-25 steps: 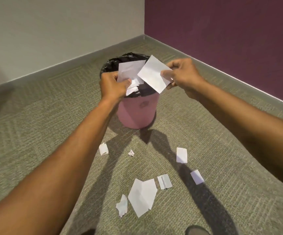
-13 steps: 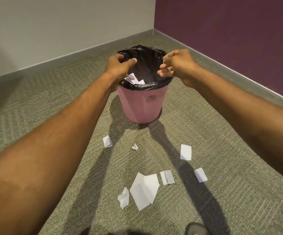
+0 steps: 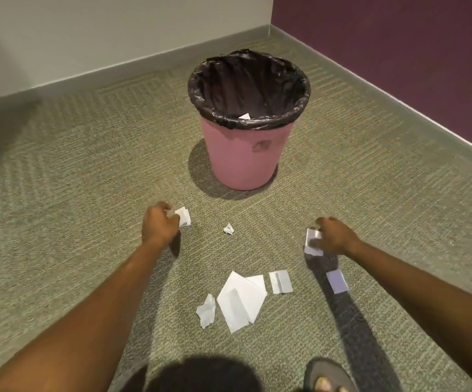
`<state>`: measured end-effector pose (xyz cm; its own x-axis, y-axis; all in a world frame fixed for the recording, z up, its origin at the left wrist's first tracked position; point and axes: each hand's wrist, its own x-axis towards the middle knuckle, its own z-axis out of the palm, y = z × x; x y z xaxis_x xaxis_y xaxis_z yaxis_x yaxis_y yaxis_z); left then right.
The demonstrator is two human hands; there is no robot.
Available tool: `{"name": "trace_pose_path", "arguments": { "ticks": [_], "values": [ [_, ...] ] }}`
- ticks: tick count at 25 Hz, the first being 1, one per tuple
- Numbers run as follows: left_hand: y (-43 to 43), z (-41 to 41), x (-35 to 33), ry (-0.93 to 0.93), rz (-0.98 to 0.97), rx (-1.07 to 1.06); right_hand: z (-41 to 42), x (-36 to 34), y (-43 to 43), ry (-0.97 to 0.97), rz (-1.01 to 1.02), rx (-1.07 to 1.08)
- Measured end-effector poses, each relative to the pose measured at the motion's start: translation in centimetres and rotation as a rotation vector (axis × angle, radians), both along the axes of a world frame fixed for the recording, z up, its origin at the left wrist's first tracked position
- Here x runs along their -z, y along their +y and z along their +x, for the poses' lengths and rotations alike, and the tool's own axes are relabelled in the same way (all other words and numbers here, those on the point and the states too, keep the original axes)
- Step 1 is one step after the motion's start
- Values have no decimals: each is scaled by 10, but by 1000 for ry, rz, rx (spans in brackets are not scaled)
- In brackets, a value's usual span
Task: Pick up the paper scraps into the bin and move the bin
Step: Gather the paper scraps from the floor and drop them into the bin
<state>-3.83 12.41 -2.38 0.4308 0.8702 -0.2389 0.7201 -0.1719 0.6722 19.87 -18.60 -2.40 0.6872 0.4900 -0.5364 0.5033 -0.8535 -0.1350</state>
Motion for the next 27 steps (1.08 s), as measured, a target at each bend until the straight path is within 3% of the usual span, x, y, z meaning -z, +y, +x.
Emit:
{"name": "trace_pose_path", "arguments": {
  "ticks": [2,5,12,18,22,25,27],
  "values": [
    [0,-8,24,178,17,197,-4,17,-6,-25,-57,-29],
    [-8,-2,42,267,116,376,-11,37,-11,-116,-92,-101],
    [21,7,51,462,309,463,-12,38,6,-105,49,-150],
    [4,25,49,394,399,562,1,41,-7,-137,11,-202],
    [-16,36,46,278,333,534,4,40,-5,-162,34,-229],
    [-43,54,45,159,271,625,1,38,-3,-191,79,-137],
    [-64,62,49,198,250,785,-6,39,-2,-199,93,-16]
  ]
}}
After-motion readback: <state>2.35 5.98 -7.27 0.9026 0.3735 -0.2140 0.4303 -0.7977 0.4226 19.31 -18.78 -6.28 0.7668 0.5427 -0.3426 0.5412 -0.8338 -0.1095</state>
